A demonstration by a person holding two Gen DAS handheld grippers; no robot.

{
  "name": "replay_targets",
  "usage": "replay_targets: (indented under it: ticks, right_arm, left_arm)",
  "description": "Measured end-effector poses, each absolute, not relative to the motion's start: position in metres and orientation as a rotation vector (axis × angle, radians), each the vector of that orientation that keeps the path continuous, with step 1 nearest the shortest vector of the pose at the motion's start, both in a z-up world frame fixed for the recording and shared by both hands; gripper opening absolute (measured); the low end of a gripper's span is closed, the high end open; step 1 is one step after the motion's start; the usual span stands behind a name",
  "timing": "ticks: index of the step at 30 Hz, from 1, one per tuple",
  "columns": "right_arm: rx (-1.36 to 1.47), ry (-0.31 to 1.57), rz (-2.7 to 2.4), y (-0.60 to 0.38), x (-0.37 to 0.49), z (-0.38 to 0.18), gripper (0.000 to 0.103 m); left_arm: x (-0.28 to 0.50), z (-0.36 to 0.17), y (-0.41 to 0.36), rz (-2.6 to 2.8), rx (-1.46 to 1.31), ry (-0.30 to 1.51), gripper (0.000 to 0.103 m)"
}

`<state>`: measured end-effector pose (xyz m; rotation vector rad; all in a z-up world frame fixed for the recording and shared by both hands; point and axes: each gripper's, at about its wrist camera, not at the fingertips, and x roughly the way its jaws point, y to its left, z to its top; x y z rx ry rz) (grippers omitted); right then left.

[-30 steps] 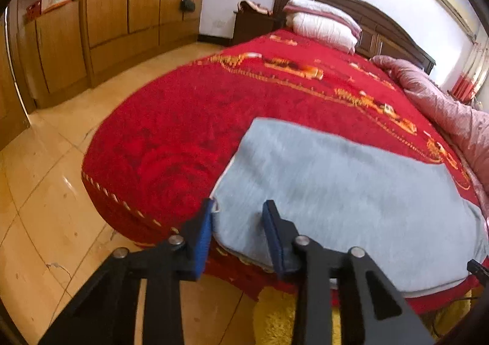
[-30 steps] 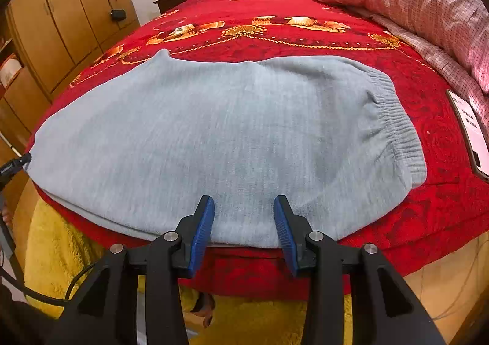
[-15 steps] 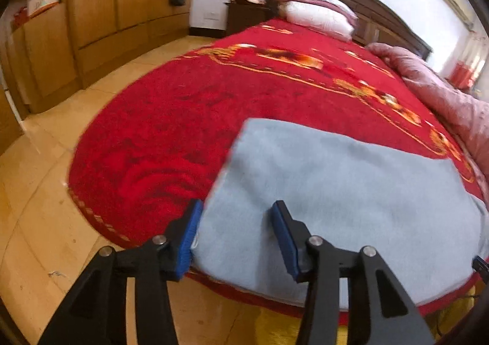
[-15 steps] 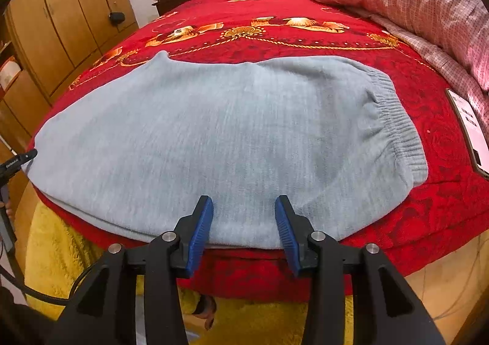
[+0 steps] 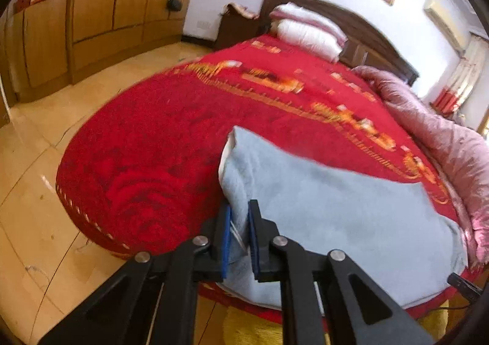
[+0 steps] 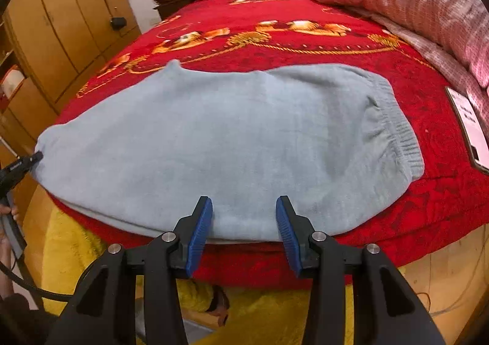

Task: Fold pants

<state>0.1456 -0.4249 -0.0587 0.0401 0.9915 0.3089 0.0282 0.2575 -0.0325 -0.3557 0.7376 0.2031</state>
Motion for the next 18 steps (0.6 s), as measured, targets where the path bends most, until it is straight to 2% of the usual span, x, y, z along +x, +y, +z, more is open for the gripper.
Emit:
replay_targets:
  ticks: [10,18]
  right_arm:
    - [0.031,0.968,0.342,-0.415,0.137,-0.043,0.045]
    - [0.031,0.953,0.352,-0.416,0.132,-0.035,0.045]
  left_arm:
    - [0.022,0.030,0.193,0.059,-0.293,0.632,0.010]
    - [0.032,0.042,0.142,-0.067,-0.285,0.651,0.010]
